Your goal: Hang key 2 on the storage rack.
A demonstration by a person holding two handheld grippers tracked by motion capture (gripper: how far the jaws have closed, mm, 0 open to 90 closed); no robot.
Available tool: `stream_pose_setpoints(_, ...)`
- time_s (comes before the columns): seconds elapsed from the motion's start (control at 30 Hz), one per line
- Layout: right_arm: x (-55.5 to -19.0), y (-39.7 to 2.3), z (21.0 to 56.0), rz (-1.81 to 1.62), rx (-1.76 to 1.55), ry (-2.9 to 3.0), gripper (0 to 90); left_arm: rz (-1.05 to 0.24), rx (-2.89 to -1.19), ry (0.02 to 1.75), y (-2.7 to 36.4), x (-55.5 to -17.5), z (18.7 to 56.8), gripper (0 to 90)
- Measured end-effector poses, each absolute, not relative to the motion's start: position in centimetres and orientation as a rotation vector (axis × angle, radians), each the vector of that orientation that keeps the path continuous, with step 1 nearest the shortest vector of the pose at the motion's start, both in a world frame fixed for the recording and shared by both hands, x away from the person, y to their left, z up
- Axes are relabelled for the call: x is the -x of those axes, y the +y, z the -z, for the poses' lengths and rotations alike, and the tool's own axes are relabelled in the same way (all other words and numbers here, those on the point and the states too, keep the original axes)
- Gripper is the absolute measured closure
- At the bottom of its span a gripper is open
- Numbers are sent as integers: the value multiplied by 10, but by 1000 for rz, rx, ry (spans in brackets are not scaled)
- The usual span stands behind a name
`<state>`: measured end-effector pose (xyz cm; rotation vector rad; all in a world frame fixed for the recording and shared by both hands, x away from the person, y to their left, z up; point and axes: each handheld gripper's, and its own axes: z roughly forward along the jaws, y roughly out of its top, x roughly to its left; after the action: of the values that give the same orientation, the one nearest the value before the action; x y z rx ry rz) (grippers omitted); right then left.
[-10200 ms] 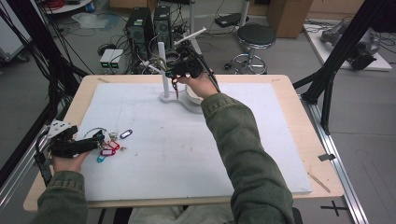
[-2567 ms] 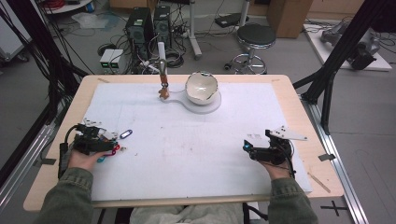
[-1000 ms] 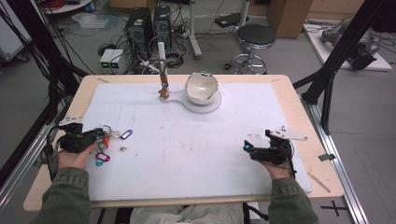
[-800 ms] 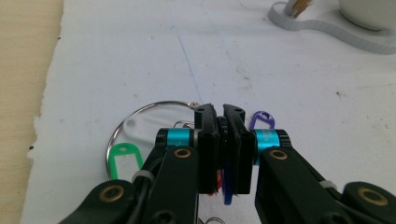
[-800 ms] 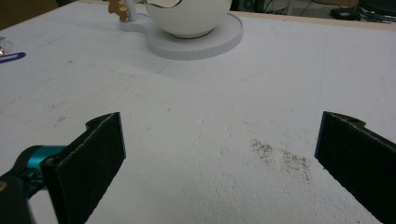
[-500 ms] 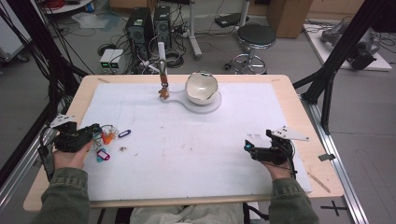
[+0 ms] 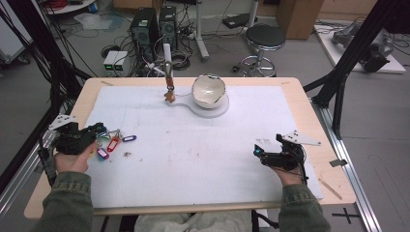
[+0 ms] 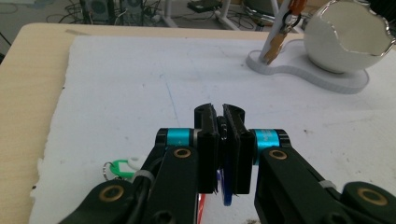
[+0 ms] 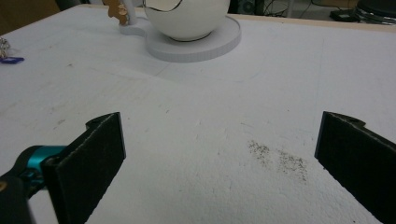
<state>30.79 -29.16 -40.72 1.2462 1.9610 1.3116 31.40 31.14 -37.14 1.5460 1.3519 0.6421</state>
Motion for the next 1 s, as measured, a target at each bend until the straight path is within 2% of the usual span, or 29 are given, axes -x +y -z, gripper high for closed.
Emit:
stream_pose_setpoints(0.33,-308,-293,407,-1318,-1245,1957,9,-637,-1487,1335,319,-314,357,845)
stream_pose_setpoints(0.63,-308,-293,407,-1307,-1249,1958,9,-648,-1499,1281,316,-319,337,844)
stream_pose_setpoints(0.77,-309,-294,408,-1306,-1260,1955,9,-612,-1478,1270,317,-326,327,844)
stream_pose_setpoints(1.0,-309,-295,407,-1323,-1269,1944,9,-630,-1484,1245,312,-338,307,845)
